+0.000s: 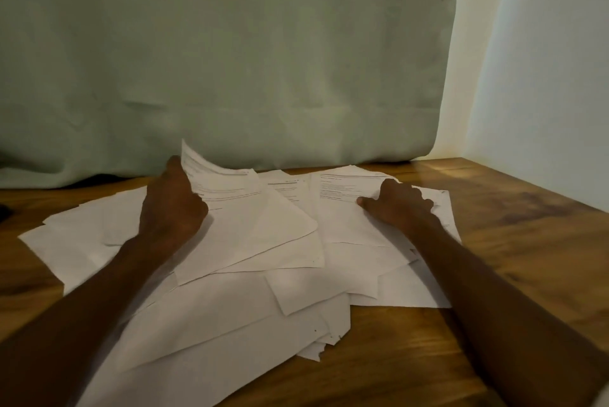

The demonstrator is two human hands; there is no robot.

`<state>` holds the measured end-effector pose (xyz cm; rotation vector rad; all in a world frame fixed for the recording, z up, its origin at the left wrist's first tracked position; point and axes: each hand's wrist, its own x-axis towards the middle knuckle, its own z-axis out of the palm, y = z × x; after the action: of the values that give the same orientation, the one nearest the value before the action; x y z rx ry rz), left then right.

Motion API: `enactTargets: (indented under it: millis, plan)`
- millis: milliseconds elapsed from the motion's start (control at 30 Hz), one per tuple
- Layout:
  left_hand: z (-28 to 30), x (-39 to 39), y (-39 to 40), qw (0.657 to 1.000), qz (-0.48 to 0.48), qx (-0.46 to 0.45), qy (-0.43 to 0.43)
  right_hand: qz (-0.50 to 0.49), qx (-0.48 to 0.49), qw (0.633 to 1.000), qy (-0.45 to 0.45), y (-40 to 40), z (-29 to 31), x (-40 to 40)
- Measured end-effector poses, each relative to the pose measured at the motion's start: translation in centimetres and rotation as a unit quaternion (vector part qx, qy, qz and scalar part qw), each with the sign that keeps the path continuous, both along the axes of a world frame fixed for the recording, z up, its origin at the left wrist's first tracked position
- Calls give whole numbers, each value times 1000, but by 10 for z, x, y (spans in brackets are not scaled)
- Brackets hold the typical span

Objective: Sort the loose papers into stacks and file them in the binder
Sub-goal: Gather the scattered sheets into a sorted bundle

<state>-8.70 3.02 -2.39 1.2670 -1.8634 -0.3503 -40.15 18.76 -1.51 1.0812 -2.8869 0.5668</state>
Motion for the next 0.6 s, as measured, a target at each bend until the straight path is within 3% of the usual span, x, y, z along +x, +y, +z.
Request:
enactTargets:
  millis: [167,333,400,467,600]
  plan:
    - [-2,-8,9,998,33,-3,-57,-52,-6,999,1,2,2,-4]
    - [-2,-15,6,998,-15,-38,-41,-72,-199,977,34,4,12,-2]
    - [-1,-18,8,998,-34,-44,-3,-17,-323,946,32,3,17,0]
    - [2,-21,12,997,-47,-43,47,49,-450,892,-8,1,24,4]
    - [6,-24,13,986,-73,-17,147,141,-565,811,-48,-1,32,14]
